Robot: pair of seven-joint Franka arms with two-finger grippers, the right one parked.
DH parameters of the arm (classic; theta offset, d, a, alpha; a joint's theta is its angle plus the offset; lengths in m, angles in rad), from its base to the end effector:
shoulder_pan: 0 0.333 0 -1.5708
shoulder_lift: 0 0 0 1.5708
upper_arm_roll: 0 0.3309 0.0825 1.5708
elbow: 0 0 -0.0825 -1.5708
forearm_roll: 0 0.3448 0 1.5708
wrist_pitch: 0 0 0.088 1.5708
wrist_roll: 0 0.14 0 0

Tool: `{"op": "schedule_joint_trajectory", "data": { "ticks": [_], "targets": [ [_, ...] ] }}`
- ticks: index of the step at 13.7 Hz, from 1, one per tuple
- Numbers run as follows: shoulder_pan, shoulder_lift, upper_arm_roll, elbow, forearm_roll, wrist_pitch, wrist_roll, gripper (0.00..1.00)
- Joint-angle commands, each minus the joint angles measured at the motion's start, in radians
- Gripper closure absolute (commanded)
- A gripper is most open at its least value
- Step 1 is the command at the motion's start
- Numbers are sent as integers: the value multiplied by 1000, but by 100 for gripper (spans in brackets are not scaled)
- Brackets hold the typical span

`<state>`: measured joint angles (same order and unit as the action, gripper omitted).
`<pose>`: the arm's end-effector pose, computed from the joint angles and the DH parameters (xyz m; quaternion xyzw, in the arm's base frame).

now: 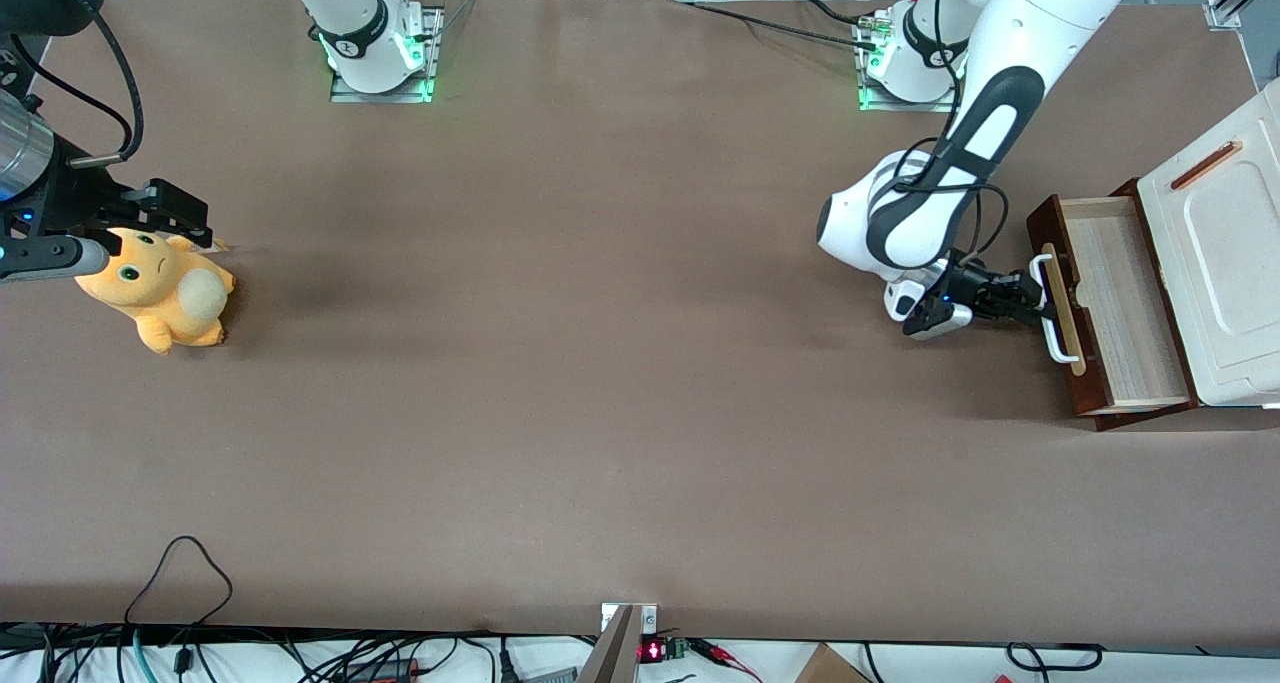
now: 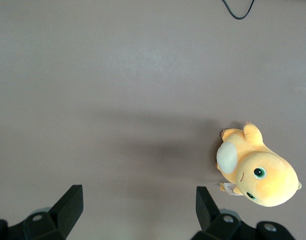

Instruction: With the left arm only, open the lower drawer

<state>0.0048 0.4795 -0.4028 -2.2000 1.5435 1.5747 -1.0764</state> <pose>0.5043 -0.0570 0.2282 -0.7626 0.1298 -0.1043 0.6250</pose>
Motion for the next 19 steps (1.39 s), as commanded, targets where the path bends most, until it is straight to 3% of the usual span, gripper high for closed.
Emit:
{"op": "schedule_joint_trajectory", "data": {
  "ticks": [1,3,5,9,13,16,17,19],
  "targets": [
    [-2,-61,1,11,-66,24,43,0],
    [-12,-96,-13,49,-185,47,47,0],
    [-17,-137,-17,115,-354,109,52,0],
    [-19,-205,-8,316,-734,143,300,0],
    [12,-350,31,388,-1081,153,560,0],
    [14,-432,168,445,-1386,150,758,0],
    [14,-450,218,445,-1458,150,845,0],
    [15,-481,292,444,-1534,148,993,0]
  ]
}}
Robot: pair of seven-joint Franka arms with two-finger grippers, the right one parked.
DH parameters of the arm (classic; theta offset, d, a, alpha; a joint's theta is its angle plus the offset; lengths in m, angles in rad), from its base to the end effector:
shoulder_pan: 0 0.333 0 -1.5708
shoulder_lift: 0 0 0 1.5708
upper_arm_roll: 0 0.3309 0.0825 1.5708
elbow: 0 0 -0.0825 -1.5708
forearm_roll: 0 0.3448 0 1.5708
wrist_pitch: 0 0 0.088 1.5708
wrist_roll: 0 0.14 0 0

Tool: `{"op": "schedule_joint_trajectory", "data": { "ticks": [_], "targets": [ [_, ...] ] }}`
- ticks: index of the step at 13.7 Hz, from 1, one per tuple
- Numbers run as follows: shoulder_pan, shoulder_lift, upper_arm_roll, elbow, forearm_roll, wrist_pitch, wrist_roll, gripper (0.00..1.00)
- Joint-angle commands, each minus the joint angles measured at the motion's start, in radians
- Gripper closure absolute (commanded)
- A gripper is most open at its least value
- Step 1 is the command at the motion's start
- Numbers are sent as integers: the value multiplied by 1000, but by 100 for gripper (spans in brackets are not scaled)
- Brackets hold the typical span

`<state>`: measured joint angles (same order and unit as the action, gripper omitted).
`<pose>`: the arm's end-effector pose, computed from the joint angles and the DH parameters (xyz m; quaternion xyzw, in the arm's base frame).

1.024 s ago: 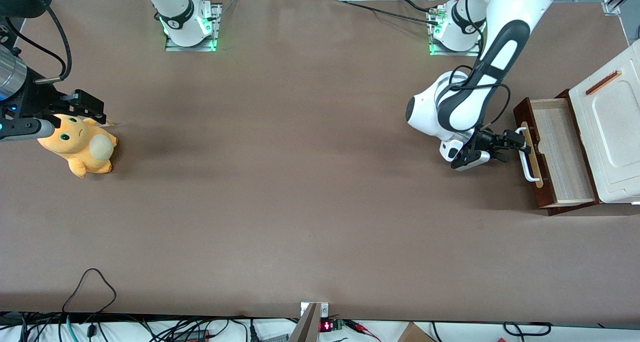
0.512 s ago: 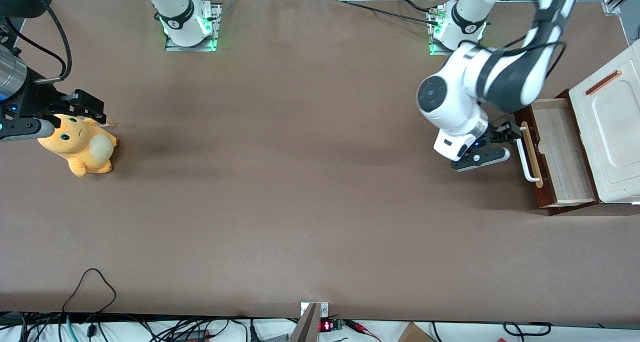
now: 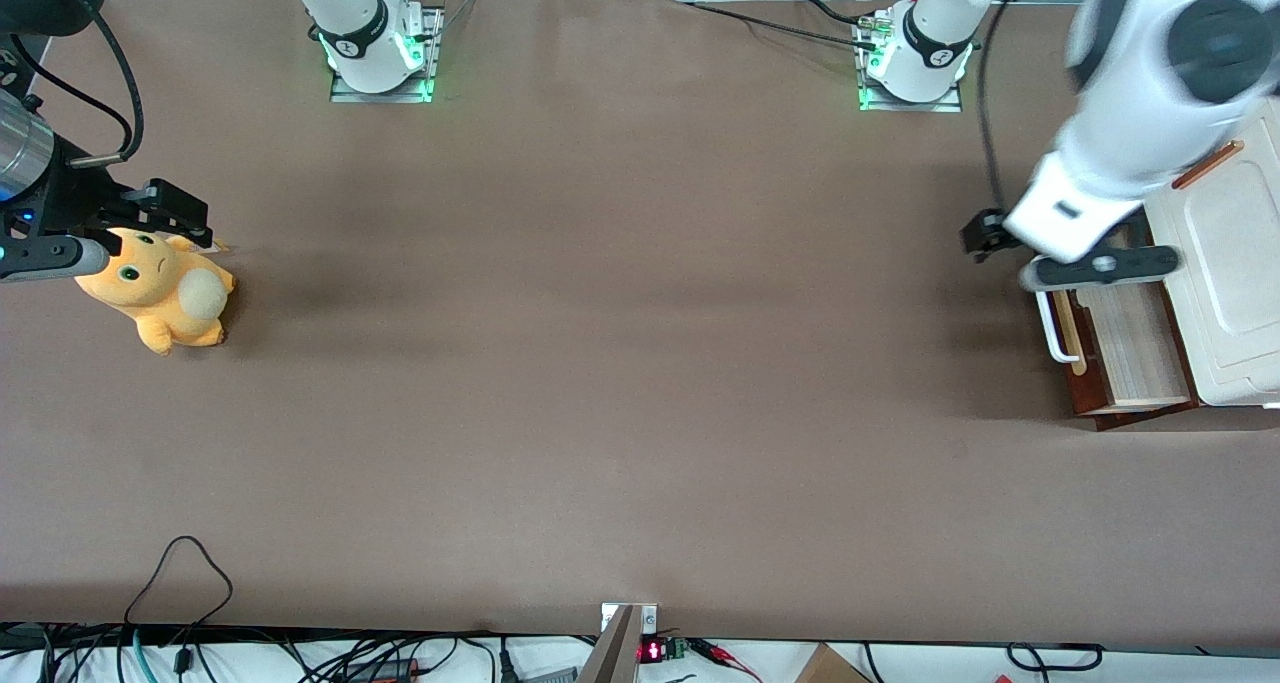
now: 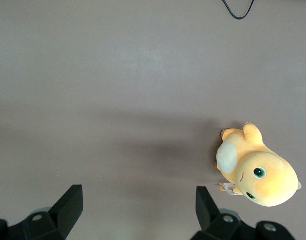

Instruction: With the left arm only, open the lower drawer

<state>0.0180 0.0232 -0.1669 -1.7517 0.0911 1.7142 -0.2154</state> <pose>0.5199 -0.0656 0.5284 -0.9983 -0.0253 0.0219 0.0477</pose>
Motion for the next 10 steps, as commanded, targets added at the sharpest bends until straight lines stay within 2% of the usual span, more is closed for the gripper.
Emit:
{"op": "schedule_joint_trajectory", "data": {
  "ticks": [1,10],
  "targets": [
    [13,-44,73,-9,-109,7,178,0],
    [30,-77,76,0,-103,-2,217,0]
  ]
}}
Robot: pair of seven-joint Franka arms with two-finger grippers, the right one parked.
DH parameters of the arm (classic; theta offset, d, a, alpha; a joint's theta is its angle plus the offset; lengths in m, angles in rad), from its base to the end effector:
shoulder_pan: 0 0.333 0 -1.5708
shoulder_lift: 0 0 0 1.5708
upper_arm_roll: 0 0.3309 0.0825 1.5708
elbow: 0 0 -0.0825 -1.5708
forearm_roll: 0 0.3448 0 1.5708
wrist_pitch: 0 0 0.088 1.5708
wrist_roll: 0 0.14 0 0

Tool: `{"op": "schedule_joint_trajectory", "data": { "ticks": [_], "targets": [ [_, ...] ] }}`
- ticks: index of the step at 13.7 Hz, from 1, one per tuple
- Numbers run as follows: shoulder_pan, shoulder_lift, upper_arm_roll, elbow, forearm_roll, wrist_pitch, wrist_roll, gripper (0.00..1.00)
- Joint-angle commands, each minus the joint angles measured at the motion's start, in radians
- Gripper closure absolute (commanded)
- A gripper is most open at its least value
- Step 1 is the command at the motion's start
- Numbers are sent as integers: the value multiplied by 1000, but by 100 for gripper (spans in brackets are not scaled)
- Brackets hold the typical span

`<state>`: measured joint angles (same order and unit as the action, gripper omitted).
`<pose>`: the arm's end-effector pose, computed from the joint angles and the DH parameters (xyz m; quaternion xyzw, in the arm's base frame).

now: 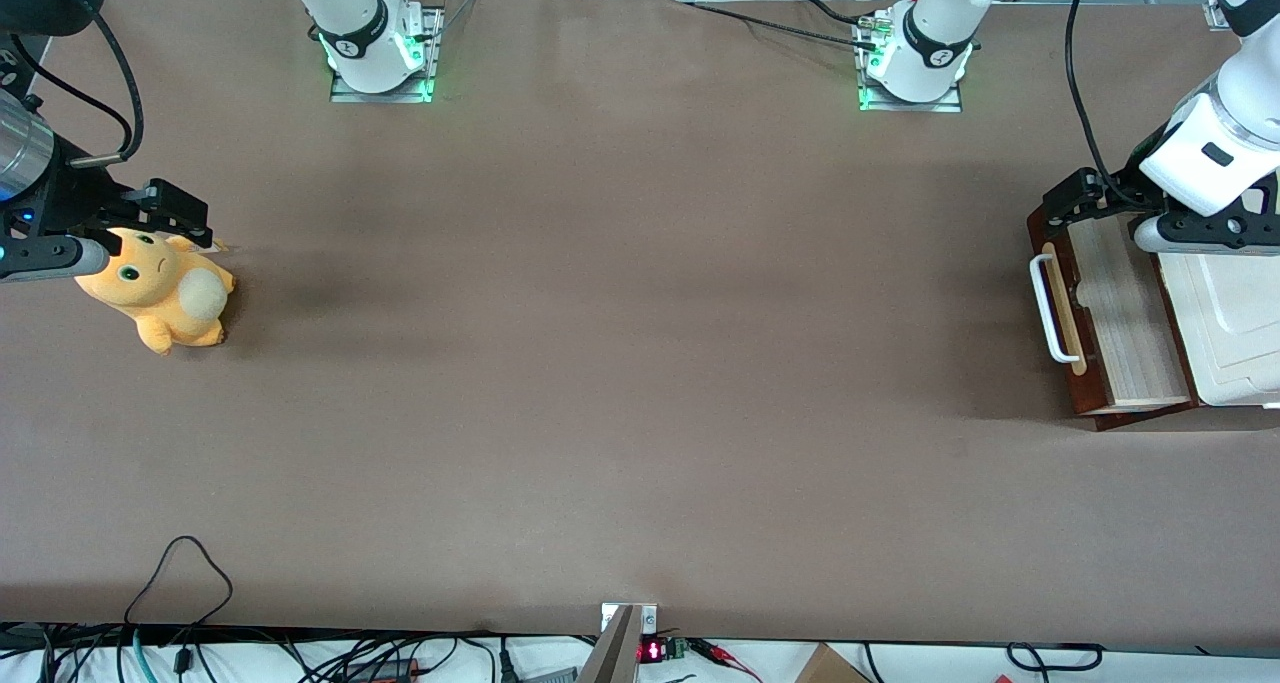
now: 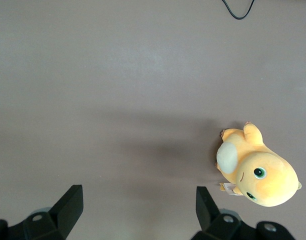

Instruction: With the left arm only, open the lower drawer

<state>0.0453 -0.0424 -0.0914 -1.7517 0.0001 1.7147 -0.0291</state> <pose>0.5095 -0.0243 0.5616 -1.0000 0.0085 -0.0027 0.0019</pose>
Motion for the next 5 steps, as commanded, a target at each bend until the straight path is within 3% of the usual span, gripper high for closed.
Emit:
{"op": "schedule_joint_trajectory", "data": {
  "ticks": [1,5],
  "targets": [
    [2,-11,1,0,-12,-3,31,0],
    [2,-11,-1,1,-9,-4,29,0]
  ]
}}
